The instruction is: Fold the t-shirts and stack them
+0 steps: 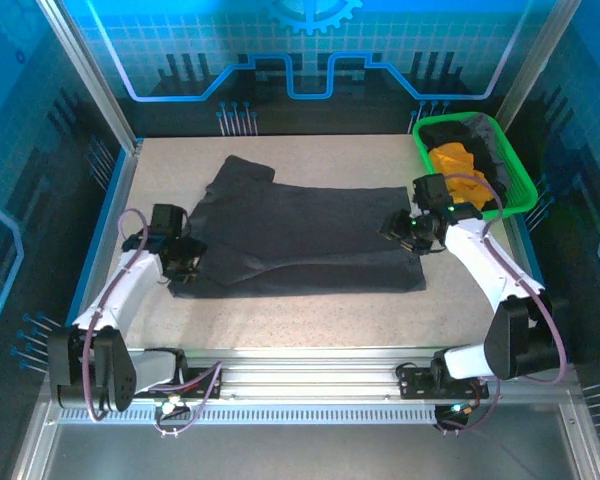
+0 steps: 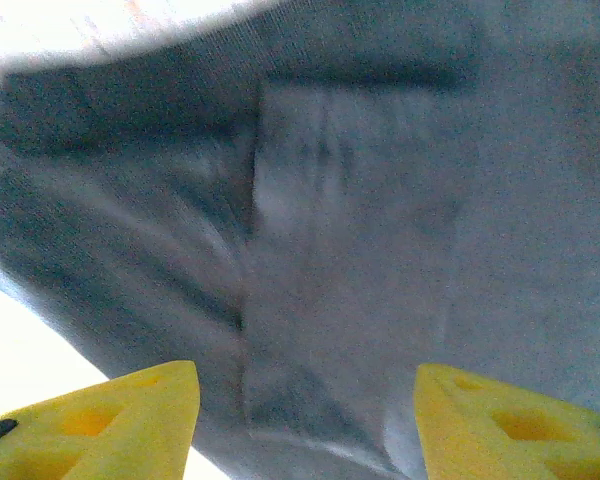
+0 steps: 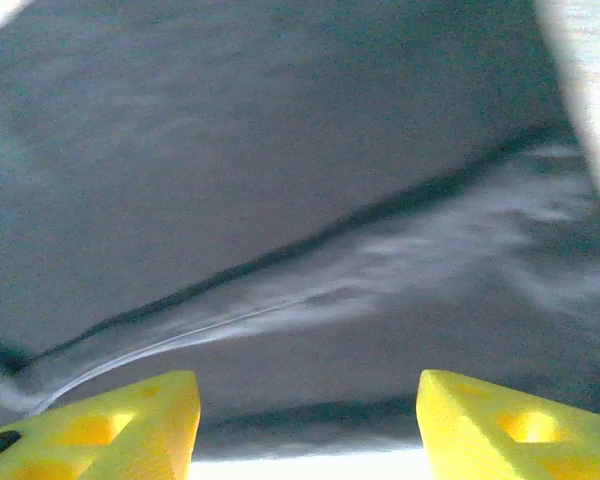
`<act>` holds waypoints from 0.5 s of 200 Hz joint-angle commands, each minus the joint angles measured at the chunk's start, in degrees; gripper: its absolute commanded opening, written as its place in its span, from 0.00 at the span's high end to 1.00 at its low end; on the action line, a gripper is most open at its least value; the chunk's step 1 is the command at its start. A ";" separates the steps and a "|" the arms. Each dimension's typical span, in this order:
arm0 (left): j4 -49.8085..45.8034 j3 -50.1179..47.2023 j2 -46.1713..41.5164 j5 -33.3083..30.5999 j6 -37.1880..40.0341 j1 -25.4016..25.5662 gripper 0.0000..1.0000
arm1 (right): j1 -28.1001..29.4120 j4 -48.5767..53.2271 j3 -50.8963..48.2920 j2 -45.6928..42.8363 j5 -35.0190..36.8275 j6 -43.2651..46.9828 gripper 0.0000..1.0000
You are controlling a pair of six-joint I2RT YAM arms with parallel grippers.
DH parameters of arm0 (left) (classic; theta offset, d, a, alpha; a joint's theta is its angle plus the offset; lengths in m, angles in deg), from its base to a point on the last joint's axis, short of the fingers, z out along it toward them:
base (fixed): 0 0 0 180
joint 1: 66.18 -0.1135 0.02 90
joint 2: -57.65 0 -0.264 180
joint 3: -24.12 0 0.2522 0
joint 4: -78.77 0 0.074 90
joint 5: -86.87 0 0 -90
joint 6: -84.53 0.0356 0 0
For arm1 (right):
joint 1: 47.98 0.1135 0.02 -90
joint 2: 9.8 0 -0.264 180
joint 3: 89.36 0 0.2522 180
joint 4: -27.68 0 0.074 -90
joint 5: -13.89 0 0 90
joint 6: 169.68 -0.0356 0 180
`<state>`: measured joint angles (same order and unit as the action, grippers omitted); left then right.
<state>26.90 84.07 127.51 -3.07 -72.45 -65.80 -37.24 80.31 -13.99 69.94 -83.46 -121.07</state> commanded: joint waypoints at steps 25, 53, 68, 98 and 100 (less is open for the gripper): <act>9.37 -3.97 6.67 6.72 -19.76 8.53 0.42 | 7.56 -10.05 2.61 5.25 -13.59 2.05 0.40; 8.33 -2.62 11.06 6.33 -19.95 10.07 0.47 | 8.15 -10.65 3.34 7.05 -14.70 1.34 0.40; 6.95 -2.32 12.00 5.47 -20.02 10.30 0.50 | 8.15 -10.58 3.56 7.09 -14.57 1.45 0.40; 7.65 -2.74 12.77 5.21 -20.57 10.35 0.56 | 7.87 -9.81 3.70 7.18 -14.20 1.79 0.41; 7.68 -2.70 12.82 5.22 -20.69 10.41 0.56 | 7.86 -9.72 3.70 7.24 -14.18 1.78 0.41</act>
<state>34.90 80.69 139.36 1.85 -91.14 -55.90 -29.35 70.65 -11.98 76.81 -96.18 -120.08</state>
